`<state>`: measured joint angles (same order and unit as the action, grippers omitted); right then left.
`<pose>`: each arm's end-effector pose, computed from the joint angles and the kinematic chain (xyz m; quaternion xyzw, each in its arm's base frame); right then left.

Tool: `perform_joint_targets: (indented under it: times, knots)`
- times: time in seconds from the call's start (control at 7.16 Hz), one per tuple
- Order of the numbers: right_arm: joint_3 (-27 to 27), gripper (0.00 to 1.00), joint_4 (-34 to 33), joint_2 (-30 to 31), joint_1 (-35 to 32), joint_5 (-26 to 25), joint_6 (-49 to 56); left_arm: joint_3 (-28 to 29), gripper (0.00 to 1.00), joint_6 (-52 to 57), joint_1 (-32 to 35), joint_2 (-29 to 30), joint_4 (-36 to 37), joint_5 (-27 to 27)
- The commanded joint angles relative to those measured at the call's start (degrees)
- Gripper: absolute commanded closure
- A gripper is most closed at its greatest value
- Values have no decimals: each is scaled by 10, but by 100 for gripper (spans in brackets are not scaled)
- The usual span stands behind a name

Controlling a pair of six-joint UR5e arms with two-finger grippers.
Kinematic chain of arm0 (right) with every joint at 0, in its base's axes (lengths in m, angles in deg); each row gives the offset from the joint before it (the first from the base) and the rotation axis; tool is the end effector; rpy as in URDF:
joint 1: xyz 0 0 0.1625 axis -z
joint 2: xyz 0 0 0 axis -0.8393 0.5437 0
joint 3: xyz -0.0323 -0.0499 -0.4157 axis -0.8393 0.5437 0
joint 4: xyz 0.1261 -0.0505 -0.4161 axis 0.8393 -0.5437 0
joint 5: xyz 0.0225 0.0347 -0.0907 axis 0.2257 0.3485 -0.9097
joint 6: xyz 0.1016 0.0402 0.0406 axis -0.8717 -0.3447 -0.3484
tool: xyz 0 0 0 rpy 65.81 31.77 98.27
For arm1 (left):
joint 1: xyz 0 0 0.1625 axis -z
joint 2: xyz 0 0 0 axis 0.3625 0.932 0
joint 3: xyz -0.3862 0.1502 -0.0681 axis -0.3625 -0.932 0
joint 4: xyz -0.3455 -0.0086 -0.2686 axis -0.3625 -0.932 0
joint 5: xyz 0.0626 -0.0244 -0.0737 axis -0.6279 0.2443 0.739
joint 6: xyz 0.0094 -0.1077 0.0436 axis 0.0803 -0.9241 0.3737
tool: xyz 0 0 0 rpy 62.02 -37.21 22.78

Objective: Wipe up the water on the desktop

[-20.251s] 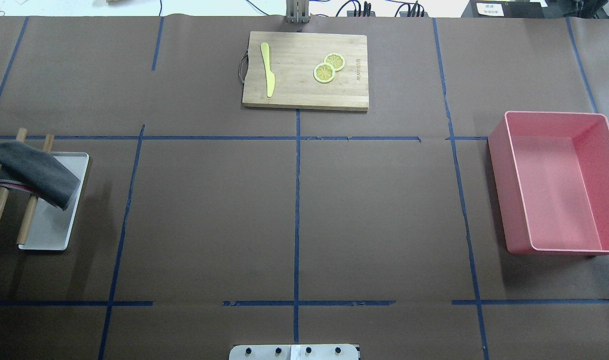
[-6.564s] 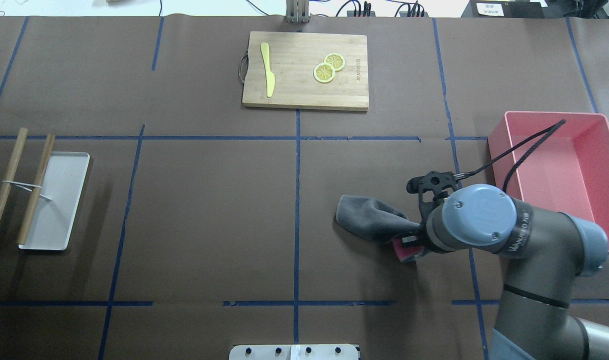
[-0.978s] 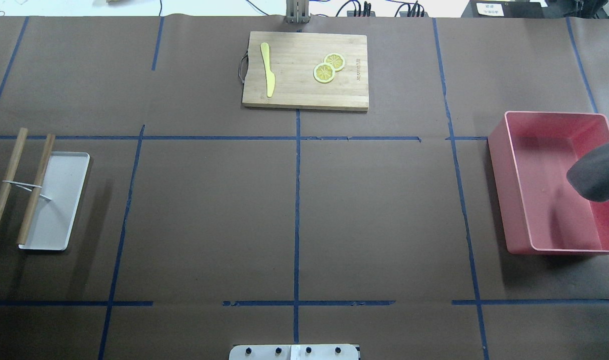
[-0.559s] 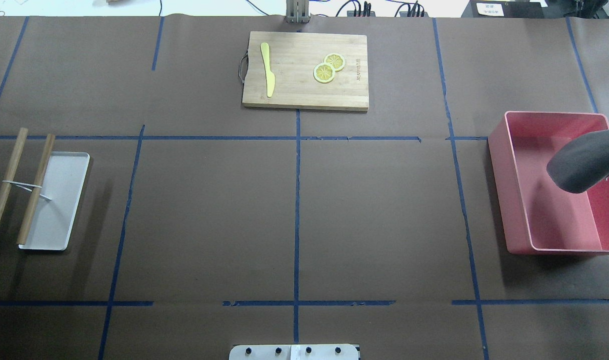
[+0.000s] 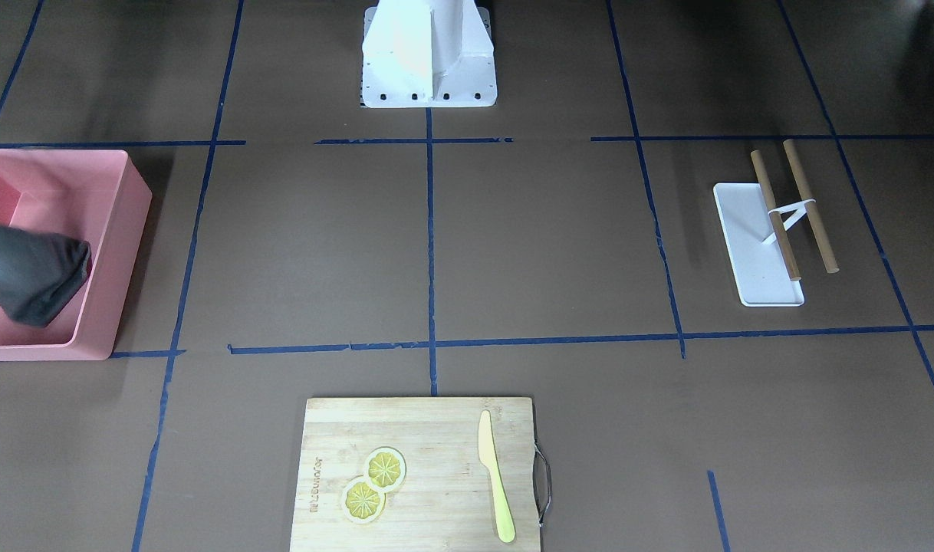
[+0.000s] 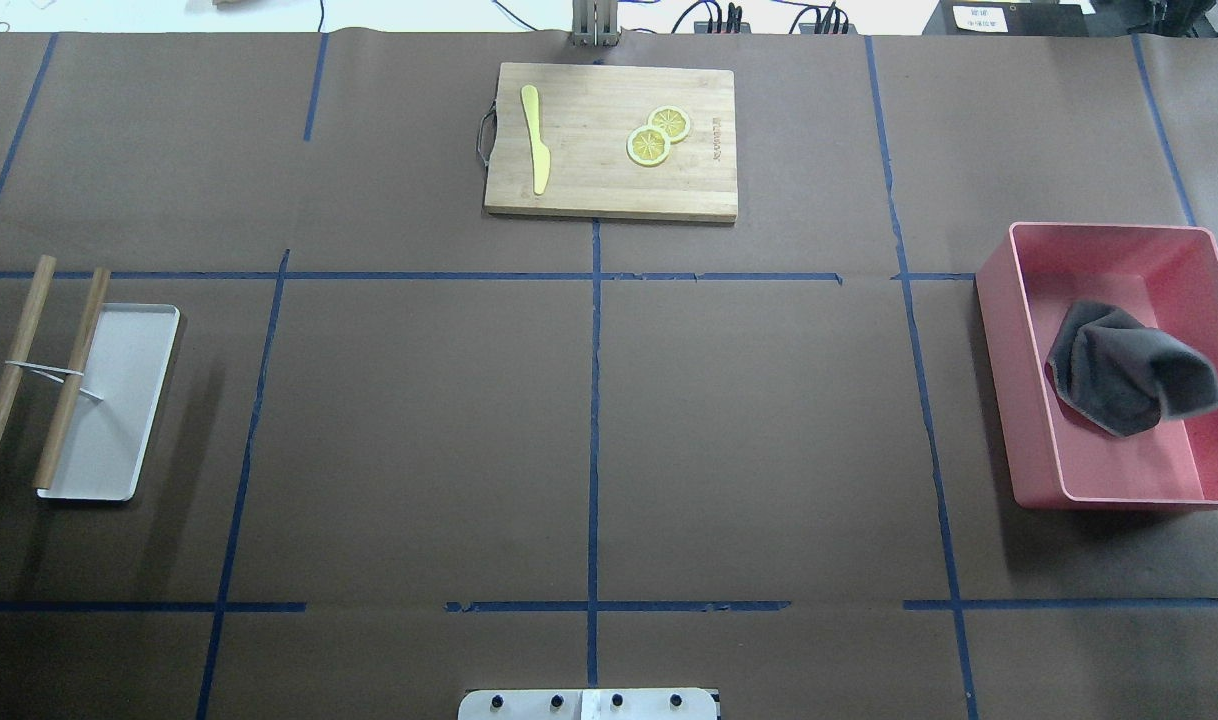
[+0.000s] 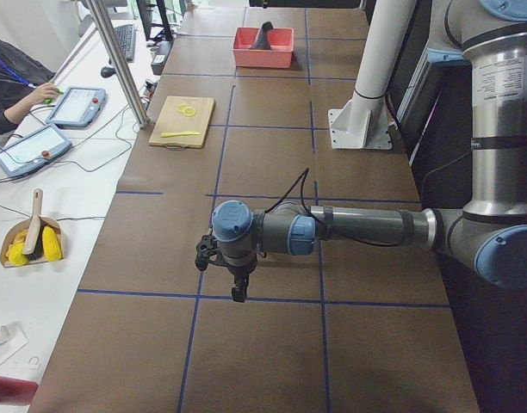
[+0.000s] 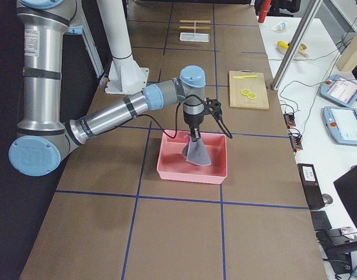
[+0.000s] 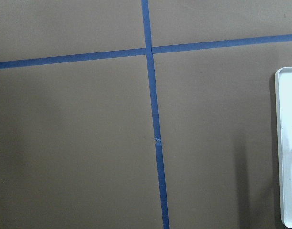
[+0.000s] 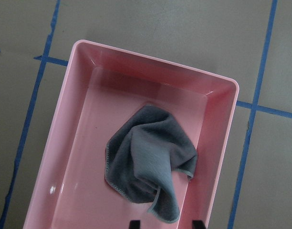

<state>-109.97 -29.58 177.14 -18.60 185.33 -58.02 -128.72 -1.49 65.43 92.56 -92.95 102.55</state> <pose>-0.0541 -0.4585 0.4518 0.0747 -0.3475 -0.0868 0.9307 -0.0218 -0.4717 0.6483 0.0106 0.3927 0.0491 0.9183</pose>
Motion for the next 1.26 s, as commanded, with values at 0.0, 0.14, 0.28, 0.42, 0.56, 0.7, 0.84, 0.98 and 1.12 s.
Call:
perform_joint_targets:
  times: [0.0, 0.14, 0.28, 0.42, 0.56, 0.7, 0.84, 0.98, 1.12]
  knots:
    - [9, 0, -1, 4, 0, 5, 1, 0, 0, 0, 0, 0, 0, 0]
    - [15, 0, 3, 19, -1, 7, 11, 0, 0, 0, 0, 0, 0, 0]
    - [25, 0, 6, 38, -8, 6, 28, 0, 0, 1, 0, 1, 0, 0]
    - [55, 0, 6, 45, -38, 11, 86, 1, 0, 4, 0, 1, 0, -1]
    - [85, 0, 6, 50, -75, 22, 131, 1, 0, 6, 0, 1, -4, -1]
    - [109, 0, 5, 59, -124, 29, 186, 6, 0, 6, -1, 1, -9, 0]
    - [120, 0, 5, 74, -162, 34, 208, 10, 0, 6, -1, 6, -9, 0]
    - [118, 0, 7, 105, -185, 33, 206, 10, 0, 4, -1, 10, -8, -1]
    - [111, 0, 7, 106, -187, 32, 194, 6, 0, 4, 1, 9, -7, -1]
